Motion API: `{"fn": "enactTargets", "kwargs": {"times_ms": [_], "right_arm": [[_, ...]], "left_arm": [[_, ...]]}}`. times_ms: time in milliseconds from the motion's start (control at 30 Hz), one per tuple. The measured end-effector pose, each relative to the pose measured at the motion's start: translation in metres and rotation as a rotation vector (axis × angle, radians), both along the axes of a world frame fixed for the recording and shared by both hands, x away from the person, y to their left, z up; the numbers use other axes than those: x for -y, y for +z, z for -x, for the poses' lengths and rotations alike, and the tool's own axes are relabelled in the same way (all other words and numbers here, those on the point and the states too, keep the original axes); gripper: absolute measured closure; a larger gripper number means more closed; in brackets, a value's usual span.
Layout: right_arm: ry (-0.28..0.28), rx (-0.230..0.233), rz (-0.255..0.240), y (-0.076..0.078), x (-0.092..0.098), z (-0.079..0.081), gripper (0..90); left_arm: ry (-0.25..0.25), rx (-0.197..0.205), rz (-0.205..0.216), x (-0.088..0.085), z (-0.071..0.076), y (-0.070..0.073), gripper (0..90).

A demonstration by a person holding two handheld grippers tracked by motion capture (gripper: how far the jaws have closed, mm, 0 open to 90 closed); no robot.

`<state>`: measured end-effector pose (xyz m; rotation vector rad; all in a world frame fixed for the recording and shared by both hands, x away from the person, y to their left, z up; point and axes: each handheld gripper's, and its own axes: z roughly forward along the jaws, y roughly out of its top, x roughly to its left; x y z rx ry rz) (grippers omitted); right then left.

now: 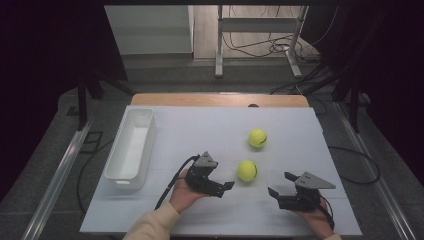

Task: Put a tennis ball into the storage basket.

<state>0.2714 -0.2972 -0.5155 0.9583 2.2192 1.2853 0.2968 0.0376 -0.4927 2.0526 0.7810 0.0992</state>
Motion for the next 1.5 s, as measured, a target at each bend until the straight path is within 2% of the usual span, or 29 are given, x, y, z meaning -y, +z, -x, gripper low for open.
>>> {"fn": "enactTargets", "kwargs": {"times_ms": [433, 667, 1100, 1233, 1400, 1500], "right_arm": [[-0.006, -0.004, 0.002, 0.000, 0.000, 0.000, 15.7], [-0.011, -0.003, -0.008, 0.001, 0.002, 0.000, 15.7], [-0.014, 0.000, -0.006, 0.001, 0.002, 0.000, 15.8], [-0.015, 0.000, -0.007, 0.001, 0.002, 0.000, 15.8], [-0.017, 0.001, -0.004, 0.001, 0.002, 0.000, 15.9], [-0.018, 0.001, -0.003, 0.001, 0.002, 0.000, 15.8]], "left_arm": [[-0.012, -0.012, -0.009, 0.013, -0.009, -0.004, 9.5], [0.008, -0.009, 0.001, 0.021, -0.019, -0.006, 10.6], [-0.009, -0.017, -0.054, 0.043, -0.031, -0.011, 10.3], [-0.008, -0.024, -0.050, 0.047, -0.035, -0.011, 10.3], [-0.016, -0.026, -0.068, 0.051, -0.039, -0.010, 10.1], [-0.026, -0.043, -0.057, 0.055, -0.041, -0.010, 10.1]]}}
